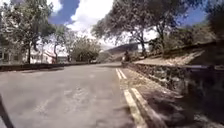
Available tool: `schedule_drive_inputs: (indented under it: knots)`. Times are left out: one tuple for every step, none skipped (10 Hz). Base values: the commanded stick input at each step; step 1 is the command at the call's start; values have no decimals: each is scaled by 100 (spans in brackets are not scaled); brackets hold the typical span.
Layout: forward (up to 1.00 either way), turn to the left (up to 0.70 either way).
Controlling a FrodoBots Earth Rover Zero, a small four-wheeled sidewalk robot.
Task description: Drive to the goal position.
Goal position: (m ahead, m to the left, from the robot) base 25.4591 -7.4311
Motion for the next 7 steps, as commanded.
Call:
schedule_drive_inputs:
  knots:
    - [70,0]
    - [70,0]
    - [70,0]
    - [70,0]
    - [70,0]
    - [70,0]
    - [70,0]
